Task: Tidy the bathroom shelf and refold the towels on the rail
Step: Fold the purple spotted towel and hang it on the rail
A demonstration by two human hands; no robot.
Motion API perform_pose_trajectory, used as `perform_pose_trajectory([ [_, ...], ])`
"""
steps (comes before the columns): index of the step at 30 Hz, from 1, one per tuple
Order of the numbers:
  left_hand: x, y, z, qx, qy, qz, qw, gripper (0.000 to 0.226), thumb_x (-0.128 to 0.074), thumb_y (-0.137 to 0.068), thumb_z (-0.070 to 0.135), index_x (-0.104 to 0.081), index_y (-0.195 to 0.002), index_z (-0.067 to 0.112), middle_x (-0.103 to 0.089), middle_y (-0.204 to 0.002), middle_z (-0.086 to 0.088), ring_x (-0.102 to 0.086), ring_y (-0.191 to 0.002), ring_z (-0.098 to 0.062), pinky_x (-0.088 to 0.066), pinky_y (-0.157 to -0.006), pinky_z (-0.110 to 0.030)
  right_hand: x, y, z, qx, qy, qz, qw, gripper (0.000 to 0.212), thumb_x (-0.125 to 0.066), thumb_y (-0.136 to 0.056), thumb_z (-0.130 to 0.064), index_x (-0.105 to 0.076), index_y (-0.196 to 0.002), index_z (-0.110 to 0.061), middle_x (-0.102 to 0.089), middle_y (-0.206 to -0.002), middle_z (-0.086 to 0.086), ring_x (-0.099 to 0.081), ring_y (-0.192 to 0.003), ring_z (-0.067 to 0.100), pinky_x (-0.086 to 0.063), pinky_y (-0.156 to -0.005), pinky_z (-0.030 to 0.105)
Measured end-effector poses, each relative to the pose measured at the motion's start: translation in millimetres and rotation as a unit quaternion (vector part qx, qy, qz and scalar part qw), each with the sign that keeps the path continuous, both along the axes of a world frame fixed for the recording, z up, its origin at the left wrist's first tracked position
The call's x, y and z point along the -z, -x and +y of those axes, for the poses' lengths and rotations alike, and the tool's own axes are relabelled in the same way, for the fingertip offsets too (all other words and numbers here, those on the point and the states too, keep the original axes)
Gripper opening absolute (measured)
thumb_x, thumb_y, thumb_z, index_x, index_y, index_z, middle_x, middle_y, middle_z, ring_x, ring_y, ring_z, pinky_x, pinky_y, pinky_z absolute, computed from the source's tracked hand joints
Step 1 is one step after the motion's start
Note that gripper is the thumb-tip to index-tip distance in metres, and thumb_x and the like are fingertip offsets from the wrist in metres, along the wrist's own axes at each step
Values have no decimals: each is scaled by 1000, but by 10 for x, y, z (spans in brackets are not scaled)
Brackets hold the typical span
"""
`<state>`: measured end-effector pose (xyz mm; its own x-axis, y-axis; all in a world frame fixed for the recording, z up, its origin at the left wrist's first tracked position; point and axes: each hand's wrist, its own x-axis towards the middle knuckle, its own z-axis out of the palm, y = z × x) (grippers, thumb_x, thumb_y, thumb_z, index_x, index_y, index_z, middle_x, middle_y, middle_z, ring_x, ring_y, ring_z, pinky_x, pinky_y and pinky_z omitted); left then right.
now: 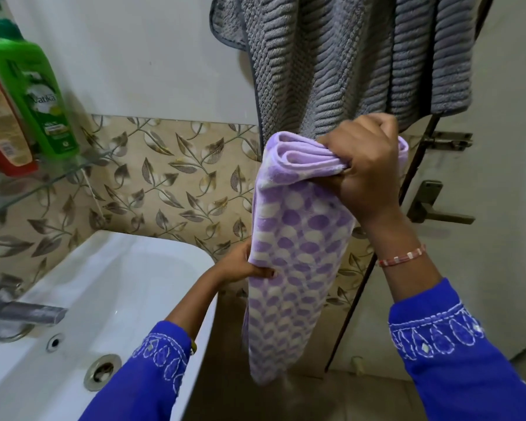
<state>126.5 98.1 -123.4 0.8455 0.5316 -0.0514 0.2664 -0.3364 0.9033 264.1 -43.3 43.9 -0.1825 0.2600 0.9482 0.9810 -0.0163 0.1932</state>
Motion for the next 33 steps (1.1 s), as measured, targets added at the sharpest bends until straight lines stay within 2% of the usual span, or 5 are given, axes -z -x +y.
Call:
perform_pose_trajectory([
  [6,-87,-28,-54,-122,9,-52,991,39,-80,-67,14,-67,-102,4,-68,-92,-4,-65,-84,-17,-54,-65,-18,-118,-57,80,-11,4,-5,1000,54,-36,-86,-58,-55,-65,-12,-54,-60,7,-49,-61,25,-29,-72,34],
  [11,-447,37,-2,-110,-42,-127,985,67,-81,-50,31,-55,-110,17,-60,-97,9,-60,-88,-7,-48,-62,-7,-363,1,244,0,-19,3,1000,49,-44,-86,-53,-57,-66,-10,-55,-61,9,-52,-62,26,-28,-70,33],
  [20,-1546,206,194,-171,32,-286,942,40,-80,-50,32,-65,-87,24,-72,-83,5,-69,-74,-11,-58,-67,-28,-1204,336,714,20,-112,-68,991,23,-71,-76,-29,-57,-68,-13,-58,-64,8,-55,-64,27,-29,-72,35],
  [26,-2311,206,327,-231,26,-377,897,13,-73,-74,11,-64,-80,15,-68,-73,0,-64,-54,-5,-54,-52,-21,-1476,592,957,75,-218,-32,973,60,-48,-88,-50,-38,-136,-15,-46,-139,21,-36,-130,33,-22,-109,51],
  [33,-3200,384,474,-214,-5,-437,873,27,-61,-77,-1,-63,-104,2,-67,-81,-7,-65,-68,-17,-55,-55,-21,-1107,712,1319,51,-131,-81,987,65,-59,-86,-18,-27,-141,-10,-22,-149,12,-21,-138,31,-13,-113,52],
])
